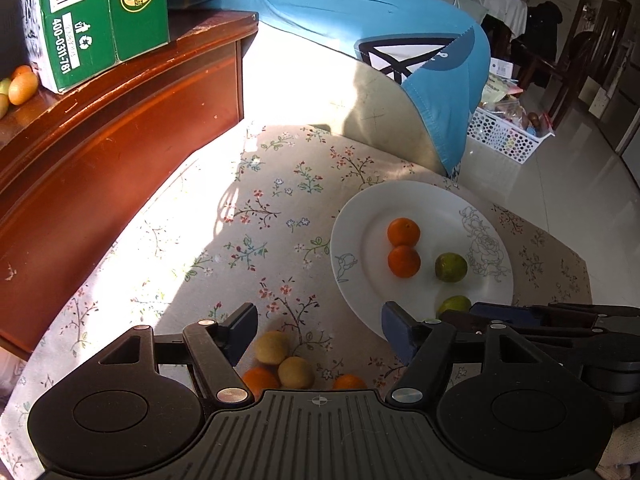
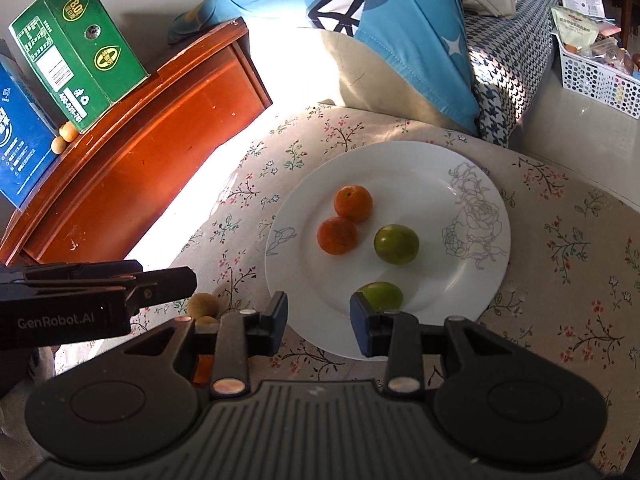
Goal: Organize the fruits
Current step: 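Move both grippers back to the fruit cluster beside the plate, then grasp an orange with the right gripper while the left gripper grasps a yellow-brown fruit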
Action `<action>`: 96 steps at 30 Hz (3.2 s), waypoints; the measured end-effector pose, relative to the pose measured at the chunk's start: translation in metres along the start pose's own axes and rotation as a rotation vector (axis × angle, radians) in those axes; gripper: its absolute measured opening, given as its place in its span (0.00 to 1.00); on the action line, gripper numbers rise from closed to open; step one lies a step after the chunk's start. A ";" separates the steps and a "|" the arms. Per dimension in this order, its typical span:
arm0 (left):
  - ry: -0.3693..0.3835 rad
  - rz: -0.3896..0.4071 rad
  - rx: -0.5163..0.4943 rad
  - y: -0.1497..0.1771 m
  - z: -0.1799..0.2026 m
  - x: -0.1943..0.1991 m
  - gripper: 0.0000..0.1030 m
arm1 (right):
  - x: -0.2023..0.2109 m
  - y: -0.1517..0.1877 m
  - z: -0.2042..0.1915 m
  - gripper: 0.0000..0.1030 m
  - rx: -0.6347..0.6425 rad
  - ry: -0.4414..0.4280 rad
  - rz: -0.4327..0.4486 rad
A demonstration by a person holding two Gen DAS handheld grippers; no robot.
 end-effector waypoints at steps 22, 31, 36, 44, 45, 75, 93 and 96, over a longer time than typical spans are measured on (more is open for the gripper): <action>-0.030 -0.064 0.016 0.053 -0.042 0.016 0.67 | -0.015 0.026 -0.045 0.35 0.122 -0.079 -0.082; -0.009 -0.082 -0.044 0.076 -0.039 0.015 0.60 | -0.024 0.031 -0.055 0.35 0.139 -0.088 -0.108; 0.016 -0.096 -0.058 0.083 -0.035 0.010 0.51 | -0.028 0.035 -0.060 0.35 0.156 -0.088 -0.120; 0.057 -0.110 -0.073 0.092 -0.028 0.001 0.38 | -0.030 0.037 -0.066 0.35 0.178 -0.099 -0.131; 0.059 -0.112 -0.072 0.093 -0.029 0.001 0.35 | -0.030 0.038 -0.067 0.35 0.183 -0.102 -0.133; 0.105 -0.098 -0.025 0.092 -0.034 -0.006 0.30 | -0.035 0.044 -0.068 0.28 0.195 -0.102 -0.138; 0.114 -0.114 -0.011 0.094 -0.037 -0.012 0.28 | -0.035 0.042 -0.062 0.28 0.166 -0.089 -0.137; 0.118 -0.106 -0.016 0.093 -0.034 -0.012 0.23 | -0.035 0.042 -0.062 0.27 0.170 -0.088 -0.133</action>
Point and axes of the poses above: each gripper's, at about its wrist camera, not at the fingertips, and x roughly against the way its jaws point, z to its right, y to its underside, the point moved 10 cm from there along -x, roughly the way its jaws point, and after that the axes turned 10 degrees about y, right-handed, at the moved point
